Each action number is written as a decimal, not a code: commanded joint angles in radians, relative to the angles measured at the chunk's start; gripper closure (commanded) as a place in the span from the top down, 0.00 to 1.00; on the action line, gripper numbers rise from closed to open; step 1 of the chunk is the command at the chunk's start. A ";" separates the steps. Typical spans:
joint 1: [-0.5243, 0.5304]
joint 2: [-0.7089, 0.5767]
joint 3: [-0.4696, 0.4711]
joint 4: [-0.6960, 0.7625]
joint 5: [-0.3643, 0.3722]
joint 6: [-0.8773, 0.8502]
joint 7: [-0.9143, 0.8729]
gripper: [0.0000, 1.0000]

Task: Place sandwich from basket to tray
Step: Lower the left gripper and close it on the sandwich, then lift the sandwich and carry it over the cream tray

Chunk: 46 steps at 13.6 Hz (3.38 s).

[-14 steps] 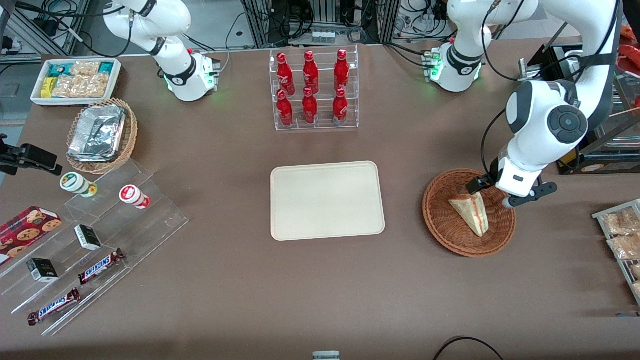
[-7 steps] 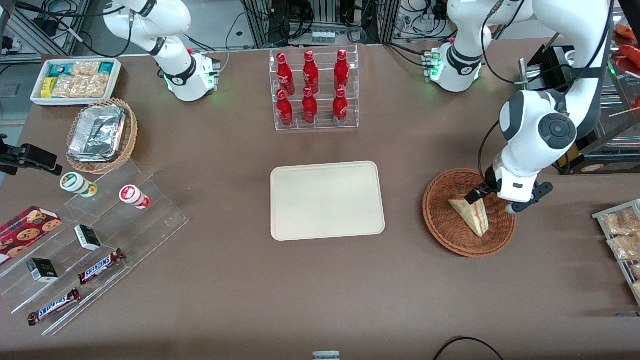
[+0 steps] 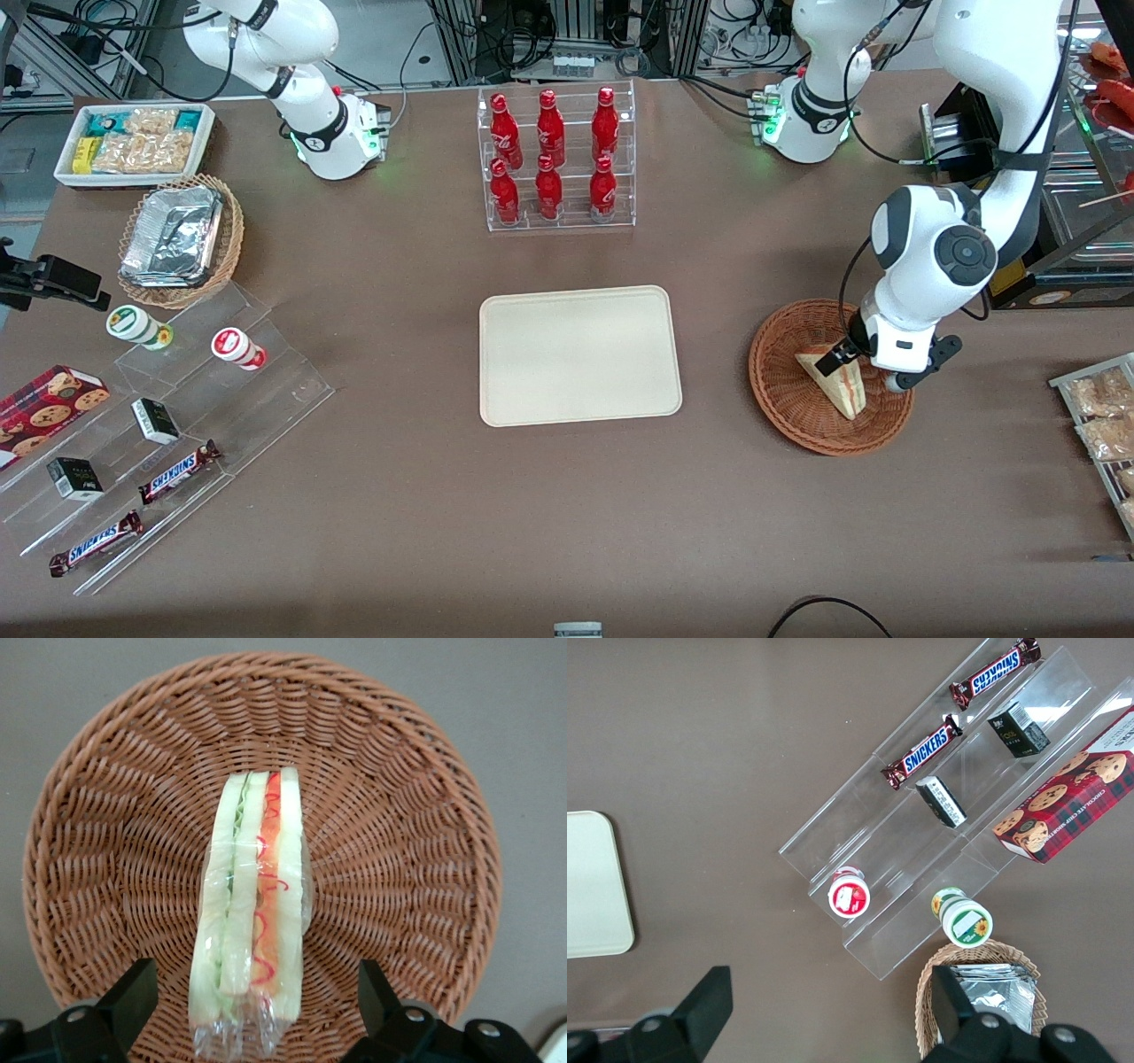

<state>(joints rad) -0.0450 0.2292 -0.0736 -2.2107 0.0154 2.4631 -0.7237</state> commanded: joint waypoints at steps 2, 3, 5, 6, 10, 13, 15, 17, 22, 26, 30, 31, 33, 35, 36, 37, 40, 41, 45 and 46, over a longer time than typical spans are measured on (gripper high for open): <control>-0.001 0.036 0.003 -0.010 -0.002 0.049 -0.019 1.00; -0.001 0.042 0.005 -0.010 -0.002 0.050 -0.022 0.81; 0.000 0.042 0.006 -0.015 -0.002 0.048 -0.022 0.10; 0.000 0.042 0.006 -0.020 0.001 0.048 -0.019 0.00; -0.001 0.013 0.005 -0.009 0.015 -0.036 -0.002 0.00; -0.007 -0.033 -0.018 0.043 0.014 -0.149 0.044 0.00; -0.007 -0.027 -0.076 0.145 0.014 -0.305 0.078 0.00; -0.007 -0.010 -0.141 0.221 0.014 -0.415 0.076 0.00; -0.009 0.048 -0.328 0.311 0.012 -0.411 0.053 0.00; -0.117 0.169 -0.399 0.432 0.095 -0.411 -0.147 0.00; -0.242 0.326 -0.399 0.592 0.153 -0.415 -0.285 0.00; -0.269 0.358 -0.399 0.626 0.159 -0.415 -0.308 0.00; -0.312 0.407 -0.397 0.681 0.179 -0.414 -0.359 0.00; -0.335 0.432 -0.397 0.692 0.216 -0.408 -0.416 0.00; -0.343 0.446 -0.397 0.700 0.230 -0.406 -0.436 0.00; -0.352 0.462 -0.397 0.721 0.236 -0.406 -0.450 0.00; -0.384 0.498 -0.397 0.758 0.242 -0.406 -0.461 0.00; -0.386 0.499 -0.397 0.760 0.242 -0.403 -0.467 0.00; -0.423 0.544 -0.381 0.799 0.247 -0.403 -0.502 0.00; -0.438 0.553 -0.368 0.803 0.247 -0.403 -0.505 0.00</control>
<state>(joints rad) -0.4400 0.7479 -0.4666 -1.4583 0.2362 2.0719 -1.1887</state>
